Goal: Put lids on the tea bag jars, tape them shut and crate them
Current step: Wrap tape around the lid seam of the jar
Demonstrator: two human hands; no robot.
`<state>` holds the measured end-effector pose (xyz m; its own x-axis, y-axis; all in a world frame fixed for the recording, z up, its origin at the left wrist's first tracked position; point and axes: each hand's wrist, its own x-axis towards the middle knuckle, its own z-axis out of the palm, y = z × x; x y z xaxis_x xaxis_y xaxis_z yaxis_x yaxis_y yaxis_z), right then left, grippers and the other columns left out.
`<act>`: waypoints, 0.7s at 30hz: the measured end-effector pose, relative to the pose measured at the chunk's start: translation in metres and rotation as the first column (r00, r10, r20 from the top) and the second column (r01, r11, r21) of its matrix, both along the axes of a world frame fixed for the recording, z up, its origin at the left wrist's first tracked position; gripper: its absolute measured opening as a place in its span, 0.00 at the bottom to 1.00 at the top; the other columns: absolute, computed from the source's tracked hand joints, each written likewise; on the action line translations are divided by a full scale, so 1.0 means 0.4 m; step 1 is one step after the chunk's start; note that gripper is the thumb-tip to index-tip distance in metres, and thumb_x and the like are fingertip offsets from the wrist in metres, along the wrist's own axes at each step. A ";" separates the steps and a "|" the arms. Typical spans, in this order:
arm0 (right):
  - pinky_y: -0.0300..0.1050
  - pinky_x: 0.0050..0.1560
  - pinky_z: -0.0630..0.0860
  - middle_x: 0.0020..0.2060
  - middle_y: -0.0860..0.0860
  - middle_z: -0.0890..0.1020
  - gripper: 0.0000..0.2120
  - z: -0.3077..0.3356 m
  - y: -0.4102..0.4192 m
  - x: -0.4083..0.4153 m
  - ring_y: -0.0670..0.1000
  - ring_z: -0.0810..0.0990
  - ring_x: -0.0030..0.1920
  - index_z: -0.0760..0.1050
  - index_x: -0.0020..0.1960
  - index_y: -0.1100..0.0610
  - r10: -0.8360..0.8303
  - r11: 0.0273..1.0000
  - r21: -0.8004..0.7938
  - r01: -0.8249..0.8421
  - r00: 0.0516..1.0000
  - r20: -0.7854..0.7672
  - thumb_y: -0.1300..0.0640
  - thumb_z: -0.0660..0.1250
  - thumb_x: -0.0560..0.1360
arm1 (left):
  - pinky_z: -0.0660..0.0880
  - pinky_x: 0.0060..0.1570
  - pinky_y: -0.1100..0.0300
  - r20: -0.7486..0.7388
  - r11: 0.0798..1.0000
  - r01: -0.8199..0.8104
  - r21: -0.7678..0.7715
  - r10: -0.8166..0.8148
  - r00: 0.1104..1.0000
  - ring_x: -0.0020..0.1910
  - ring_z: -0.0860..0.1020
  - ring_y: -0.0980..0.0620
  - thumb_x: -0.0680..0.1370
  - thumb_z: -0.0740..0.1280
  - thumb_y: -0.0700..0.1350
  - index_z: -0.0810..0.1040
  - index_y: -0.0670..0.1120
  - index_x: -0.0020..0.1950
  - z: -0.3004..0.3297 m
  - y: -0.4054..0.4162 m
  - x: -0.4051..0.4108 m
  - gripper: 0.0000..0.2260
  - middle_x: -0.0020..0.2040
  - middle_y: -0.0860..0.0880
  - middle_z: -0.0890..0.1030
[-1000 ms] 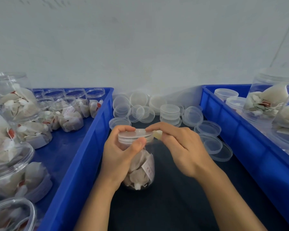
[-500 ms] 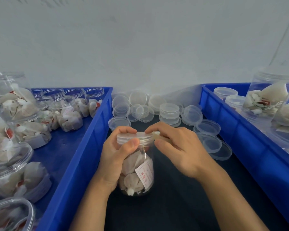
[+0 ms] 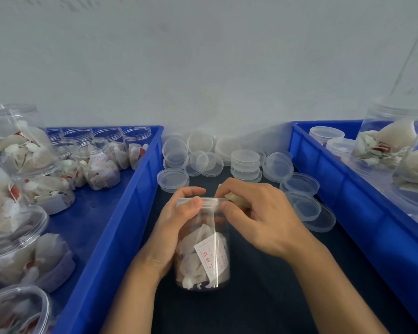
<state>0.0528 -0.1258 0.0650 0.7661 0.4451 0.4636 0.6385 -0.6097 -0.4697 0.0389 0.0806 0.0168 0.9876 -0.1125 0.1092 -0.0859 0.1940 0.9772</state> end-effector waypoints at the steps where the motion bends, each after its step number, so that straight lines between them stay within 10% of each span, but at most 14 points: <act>1: 0.43 0.39 0.72 0.36 0.42 0.81 0.05 0.000 -0.001 0.000 0.47 0.79 0.40 0.76 0.50 0.41 0.002 1.000 0.000 -0.002 1.000 0.005 0.45 0.61 0.79 | 0.80 0.61 0.40 -0.001 1.000 -0.017 0.015 0.017 1.000 0.57 0.85 0.40 0.63 0.79 0.71 0.79 0.53 0.66 -0.001 -0.001 0.001 0.37 0.60 0.39 0.84; 9: 0.40 0.38 0.68 0.35 0.40 0.78 0.03 -0.011 -0.002 0.007 0.47 0.78 0.38 0.76 0.50 0.42 0.008 1.000 0.016 -0.009 1.000 0.015 0.49 0.64 0.81 | 0.81 0.43 0.64 0.118 0.949 -0.203 0.242 0.179 0.977 0.46 0.86 0.53 0.67 0.75 0.66 0.78 0.51 0.60 0.013 -0.006 0.006 0.28 0.47 0.53 0.86; 21: 0.48 0.40 0.71 0.33 0.38 0.76 0.04 -0.009 -0.011 0.010 0.47 0.77 0.38 0.66 0.55 0.40 -0.019 0.999 -0.033 0.019 1.000 -0.001 0.44 0.59 0.82 | 0.85 0.47 0.54 0.269 0.899 -0.272 0.344 0.184 0.946 0.47 0.86 0.53 0.70 0.72 0.70 0.76 0.64 0.52 0.022 -0.042 0.002 0.17 0.50 0.56 0.84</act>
